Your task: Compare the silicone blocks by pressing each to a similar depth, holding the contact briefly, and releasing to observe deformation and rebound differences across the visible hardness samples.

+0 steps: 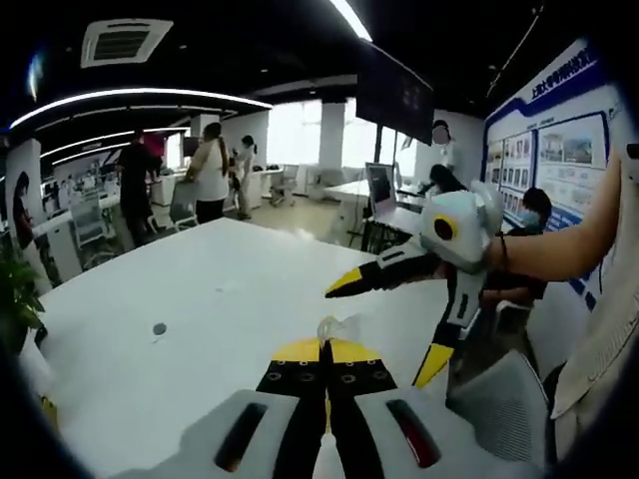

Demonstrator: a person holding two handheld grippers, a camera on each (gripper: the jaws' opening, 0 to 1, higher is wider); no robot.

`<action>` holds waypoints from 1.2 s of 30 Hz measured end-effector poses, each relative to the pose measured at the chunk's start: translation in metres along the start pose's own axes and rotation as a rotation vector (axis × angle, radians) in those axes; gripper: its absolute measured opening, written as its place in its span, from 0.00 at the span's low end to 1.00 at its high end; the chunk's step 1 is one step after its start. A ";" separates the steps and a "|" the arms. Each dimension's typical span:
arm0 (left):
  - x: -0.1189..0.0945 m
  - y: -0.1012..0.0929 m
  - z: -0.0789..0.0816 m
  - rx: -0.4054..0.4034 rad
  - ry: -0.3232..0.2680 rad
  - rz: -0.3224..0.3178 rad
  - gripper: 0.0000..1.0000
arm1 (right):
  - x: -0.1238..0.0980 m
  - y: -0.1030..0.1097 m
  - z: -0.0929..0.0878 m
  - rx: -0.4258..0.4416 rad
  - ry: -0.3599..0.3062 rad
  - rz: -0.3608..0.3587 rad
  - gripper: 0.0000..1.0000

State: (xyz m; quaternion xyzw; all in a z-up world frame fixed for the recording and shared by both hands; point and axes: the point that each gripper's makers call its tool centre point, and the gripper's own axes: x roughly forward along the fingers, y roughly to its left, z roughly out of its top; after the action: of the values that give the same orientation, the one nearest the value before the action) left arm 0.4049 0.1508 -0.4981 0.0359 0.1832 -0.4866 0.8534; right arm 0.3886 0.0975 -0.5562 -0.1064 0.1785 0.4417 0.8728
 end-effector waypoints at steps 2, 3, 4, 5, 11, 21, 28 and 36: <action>0.009 0.001 -0.003 -0.029 -0.002 0.003 0.00 | -0.013 -0.001 -0.004 0.069 -0.038 -0.030 0.86; 0.013 0.001 -0.004 -0.039 0.001 0.001 0.00 | -0.021 -0.002 -0.009 0.118 -0.045 -0.051 0.88; 0.018 0.000 -0.007 -0.050 0.003 0.003 0.00 | -0.026 -0.003 -0.013 0.135 -0.046 -0.068 0.90; 0.022 0.000 -0.008 -0.062 0.003 0.005 0.00 | -0.034 -0.006 -0.019 0.148 -0.051 -0.097 0.90; 0.055 -0.002 -0.022 -0.117 0.010 0.001 0.00 | -0.058 -0.006 -0.050 0.257 -0.048 -0.190 0.91; 0.100 -0.003 -0.046 -0.242 -0.006 -0.023 0.00 | -0.095 -0.021 -0.079 0.346 -0.040 -0.309 0.89; 0.125 0.011 -0.063 -0.346 -0.042 -0.005 0.00 | -0.103 -0.027 -0.088 0.386 -0.021 -0.334 0.87; 0.143 0.048 -0.082 -0.529 -0.101 0.086 0.00 | -0.104 -0.032 -0.102 0.438 -0.001 -0.366 0.86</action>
State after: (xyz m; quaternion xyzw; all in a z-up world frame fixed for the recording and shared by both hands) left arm 0.4884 0.0787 -0.6292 -0.2048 0.2594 -0.3863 0.8611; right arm 0.3358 -0.0327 -0.6060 0.0543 0.2471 0.2278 0.9403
